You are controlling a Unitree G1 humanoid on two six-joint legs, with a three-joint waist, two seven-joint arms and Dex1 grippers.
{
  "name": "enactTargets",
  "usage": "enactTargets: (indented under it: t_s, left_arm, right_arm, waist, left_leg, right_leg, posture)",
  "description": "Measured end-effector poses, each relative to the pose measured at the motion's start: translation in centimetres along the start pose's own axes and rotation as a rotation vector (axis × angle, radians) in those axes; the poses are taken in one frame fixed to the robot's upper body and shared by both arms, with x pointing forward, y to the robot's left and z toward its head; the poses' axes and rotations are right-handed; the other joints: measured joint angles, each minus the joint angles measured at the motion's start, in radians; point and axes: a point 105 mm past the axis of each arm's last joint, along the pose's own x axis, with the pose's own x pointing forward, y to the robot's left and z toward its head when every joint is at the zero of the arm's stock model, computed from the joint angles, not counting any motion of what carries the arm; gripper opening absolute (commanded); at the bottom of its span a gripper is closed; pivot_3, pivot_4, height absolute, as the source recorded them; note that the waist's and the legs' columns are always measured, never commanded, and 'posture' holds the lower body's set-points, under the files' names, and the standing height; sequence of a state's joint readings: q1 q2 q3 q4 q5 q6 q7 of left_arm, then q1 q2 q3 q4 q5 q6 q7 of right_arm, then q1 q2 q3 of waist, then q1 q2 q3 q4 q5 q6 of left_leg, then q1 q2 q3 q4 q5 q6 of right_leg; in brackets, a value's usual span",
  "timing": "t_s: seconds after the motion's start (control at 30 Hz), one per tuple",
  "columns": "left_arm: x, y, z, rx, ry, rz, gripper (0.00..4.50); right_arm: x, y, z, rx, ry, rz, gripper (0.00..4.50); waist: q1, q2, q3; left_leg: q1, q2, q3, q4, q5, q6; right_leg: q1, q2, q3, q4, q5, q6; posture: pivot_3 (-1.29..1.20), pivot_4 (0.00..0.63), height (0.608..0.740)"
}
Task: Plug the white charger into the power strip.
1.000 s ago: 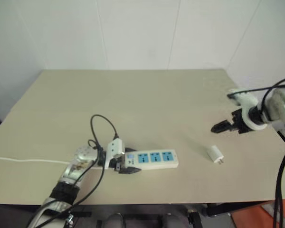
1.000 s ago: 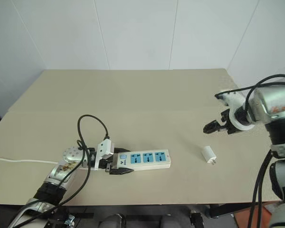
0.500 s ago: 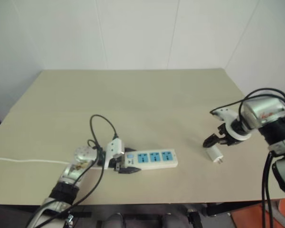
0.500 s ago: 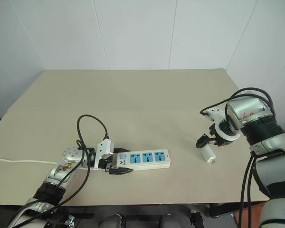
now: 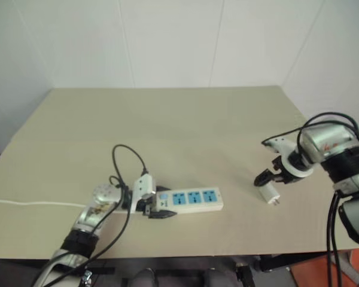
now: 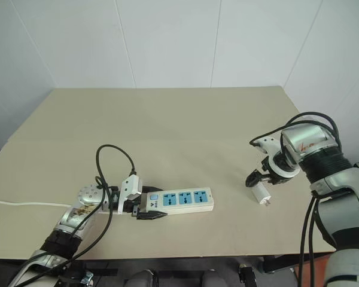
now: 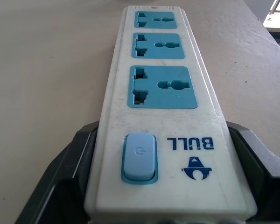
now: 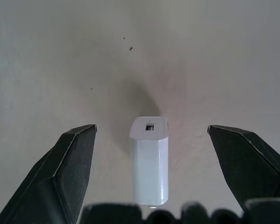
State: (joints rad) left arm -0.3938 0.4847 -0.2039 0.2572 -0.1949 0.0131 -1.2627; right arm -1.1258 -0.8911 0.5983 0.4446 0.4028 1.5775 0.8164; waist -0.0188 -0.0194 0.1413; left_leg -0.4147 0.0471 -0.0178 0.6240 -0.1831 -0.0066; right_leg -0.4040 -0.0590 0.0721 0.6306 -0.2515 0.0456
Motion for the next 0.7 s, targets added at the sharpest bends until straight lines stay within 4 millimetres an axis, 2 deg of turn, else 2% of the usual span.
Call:
enactTargets:
  t_s: [0.7]
  left_arm:
    - [-0.3,-0.2,-0.1,-0.006,0.005,0.014,3.32]
  right_arm:
    - [2.0,0.2,-0.2,-0.032,0.046,0.004,4.5]
  waist:
    - [-0.006,0.0,0.0]
  left_leg:
    - [0.0,0.0,0.0,0.0,0.0,0.0]
  right_leg:
    - [0.0,0.0,0.0,0.001,0.0,0.0]
  posture:
    - [0.0,0.15,0.74]
